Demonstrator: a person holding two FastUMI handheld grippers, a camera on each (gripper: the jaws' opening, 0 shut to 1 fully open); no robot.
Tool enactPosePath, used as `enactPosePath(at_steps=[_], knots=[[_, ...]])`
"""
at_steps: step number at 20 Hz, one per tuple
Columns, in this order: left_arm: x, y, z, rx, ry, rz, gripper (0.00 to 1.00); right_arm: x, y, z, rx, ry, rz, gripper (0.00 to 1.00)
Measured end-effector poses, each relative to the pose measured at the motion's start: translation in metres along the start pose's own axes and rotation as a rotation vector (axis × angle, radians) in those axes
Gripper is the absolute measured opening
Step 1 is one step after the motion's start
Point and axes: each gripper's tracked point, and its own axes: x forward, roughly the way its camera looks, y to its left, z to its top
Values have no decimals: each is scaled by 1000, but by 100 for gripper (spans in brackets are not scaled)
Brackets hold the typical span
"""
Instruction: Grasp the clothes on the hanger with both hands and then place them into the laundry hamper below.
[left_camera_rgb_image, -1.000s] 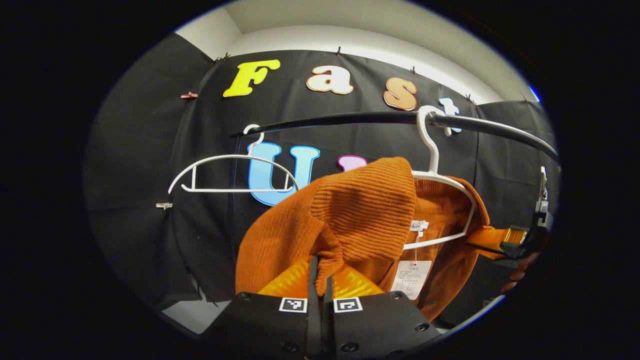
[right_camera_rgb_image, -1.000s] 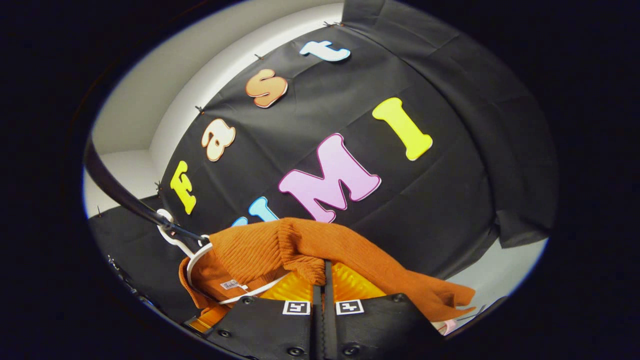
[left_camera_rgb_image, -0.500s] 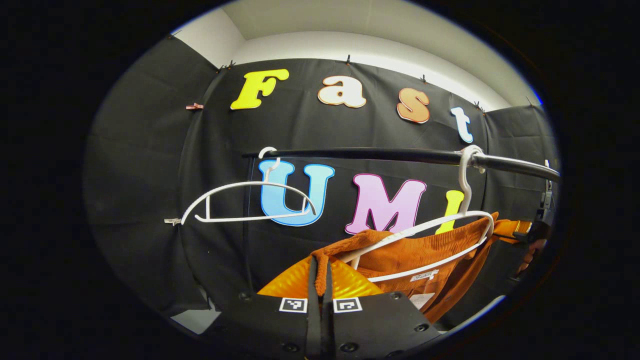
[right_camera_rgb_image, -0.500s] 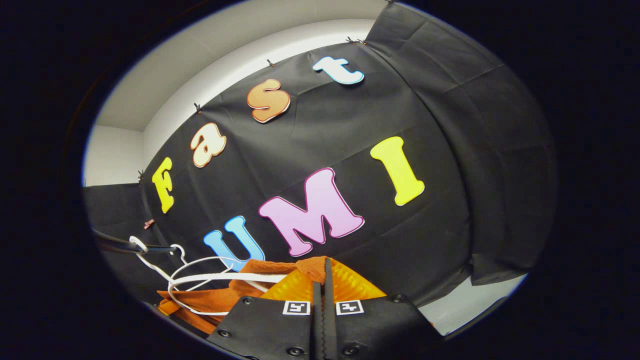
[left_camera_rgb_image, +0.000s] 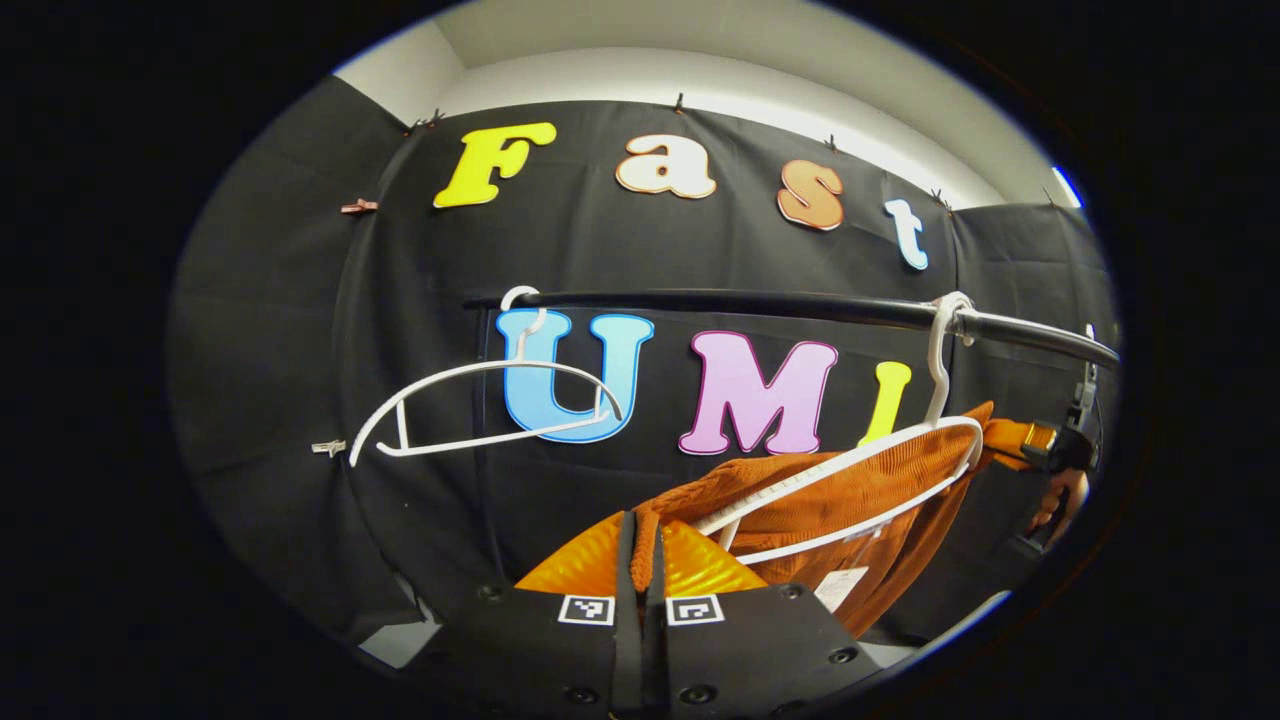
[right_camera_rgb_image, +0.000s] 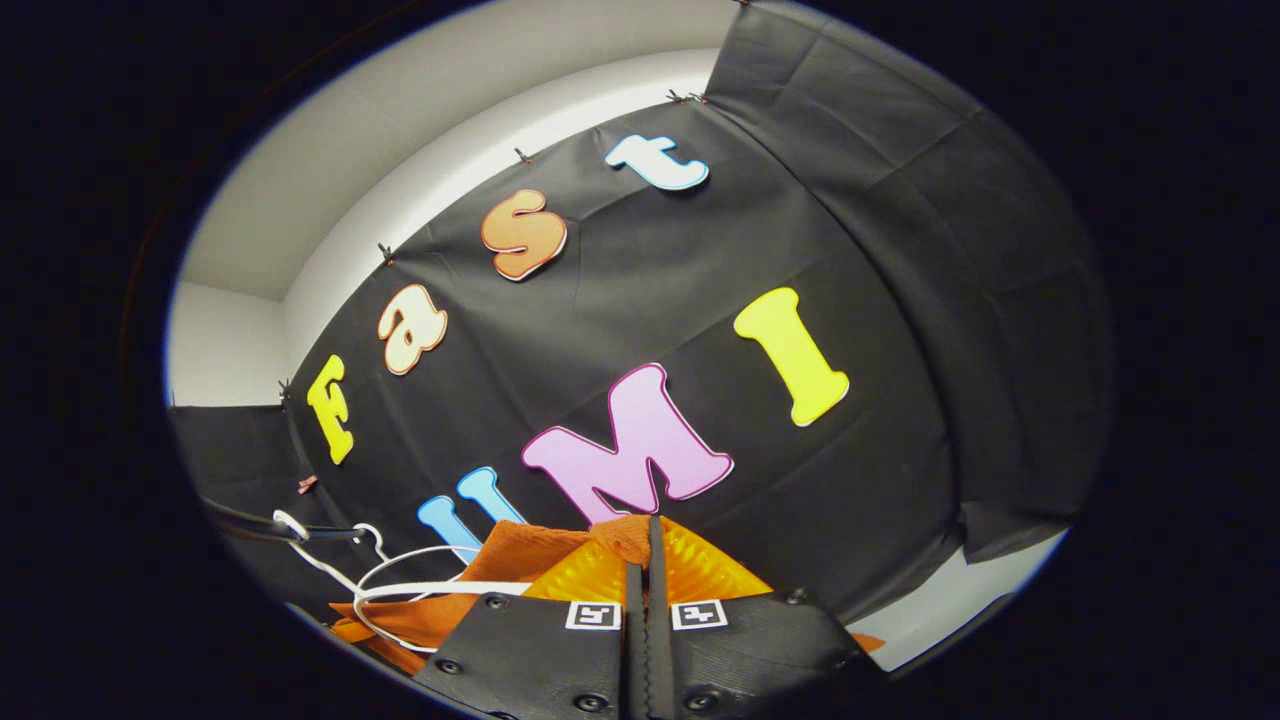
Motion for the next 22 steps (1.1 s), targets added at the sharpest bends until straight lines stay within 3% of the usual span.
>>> enactPosePath(at_steps=[1,2,6,12,17,22], knots=[[3,-1,0,2,14,-11,5,7,-7,-4,-15,12,-17,8],[4,-2,-5,9,25,-20,5,13,-15,-14,-31,31,-38,4],[4,4,-23,29,56,-24,5,12,-49,-66,-17,133,-85,4],[-5,36,-84,-17,139,23,5,-39,-45,-147,21,244,-63,4],[-27,43,-151,-16,235,23,5,-92,-9,-197,44,327,10,4],[-52,1,-175,-22,262,-51,5,-137,44,-219,68,384,113,4]])
